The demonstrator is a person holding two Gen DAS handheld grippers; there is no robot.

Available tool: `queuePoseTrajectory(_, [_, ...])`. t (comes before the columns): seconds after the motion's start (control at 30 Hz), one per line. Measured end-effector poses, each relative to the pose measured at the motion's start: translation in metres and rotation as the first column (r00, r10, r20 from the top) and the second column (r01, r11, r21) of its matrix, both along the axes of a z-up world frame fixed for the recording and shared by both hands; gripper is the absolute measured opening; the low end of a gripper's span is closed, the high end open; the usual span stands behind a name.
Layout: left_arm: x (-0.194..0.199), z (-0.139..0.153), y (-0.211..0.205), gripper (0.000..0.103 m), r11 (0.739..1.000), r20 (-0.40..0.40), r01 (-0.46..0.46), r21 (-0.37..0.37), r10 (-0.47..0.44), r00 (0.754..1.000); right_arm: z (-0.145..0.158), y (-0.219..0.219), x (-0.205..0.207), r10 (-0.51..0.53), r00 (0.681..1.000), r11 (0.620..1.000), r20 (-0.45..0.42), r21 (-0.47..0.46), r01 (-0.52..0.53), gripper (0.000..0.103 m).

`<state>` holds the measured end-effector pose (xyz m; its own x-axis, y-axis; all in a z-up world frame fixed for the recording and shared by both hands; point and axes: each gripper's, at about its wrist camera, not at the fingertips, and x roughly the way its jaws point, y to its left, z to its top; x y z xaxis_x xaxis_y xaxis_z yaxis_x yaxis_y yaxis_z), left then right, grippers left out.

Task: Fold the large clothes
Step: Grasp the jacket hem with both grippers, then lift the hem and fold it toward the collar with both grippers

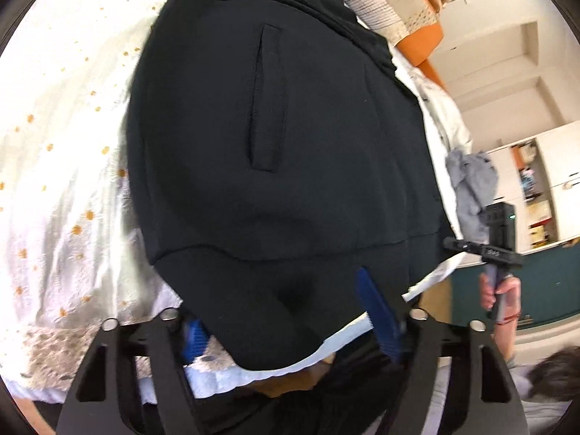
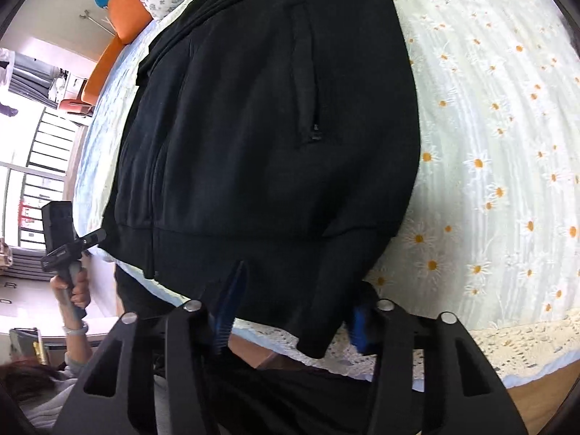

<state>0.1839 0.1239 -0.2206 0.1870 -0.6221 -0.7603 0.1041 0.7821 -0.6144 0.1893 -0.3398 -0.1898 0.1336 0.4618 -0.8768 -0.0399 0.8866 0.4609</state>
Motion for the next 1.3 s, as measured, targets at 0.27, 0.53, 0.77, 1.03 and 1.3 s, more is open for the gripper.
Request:
queuePoseTrajectory(0.27, [-0.001,-0.004,0.01,0.027,0.996,-0.028,-0.04,0.079,0.042,0.999,0.0,-0.001,-0.012,0.01,0.997,0.997,0.072,-0.075,-0.004,0.019])
queuePoseTrajectory(0.53, [0.001,0.019,0.016,0.016,0.998,0.03,-0.034,0.057,0.032,0.999,0.031,-0.014,-0.009,-0.048,0.98,0.997,0.193,0.071,0.035,0.011])
queuePoseTrajectory(0.77, [0.02,0.07,0.017,0.015,0.999,0.145,-0.036,-0.004,0.037,0.989,0.066,-0.002,0.008,-0.002,0.952,0.997,0.306,0.077,-0.023,0.011])
queuePoseTrajectory(1.03, [0.065,0.122,0.024,0.015,0.996,0.308,-0.076,0.034,0.062,0.949,0.119,-0.003,0.05,-0.001,0.884,0.998,0.467,0.05,-0.025,0.01])
queuePoseTrajectory(1.3, [0.156,0.159,0.042,0.015,0.966,0.402,-0.247,-0.081,0.258,0.879,0.176,-0.002,0.133,-0.02,0.815,1.0,0.58,0.019,0.011,0.01])
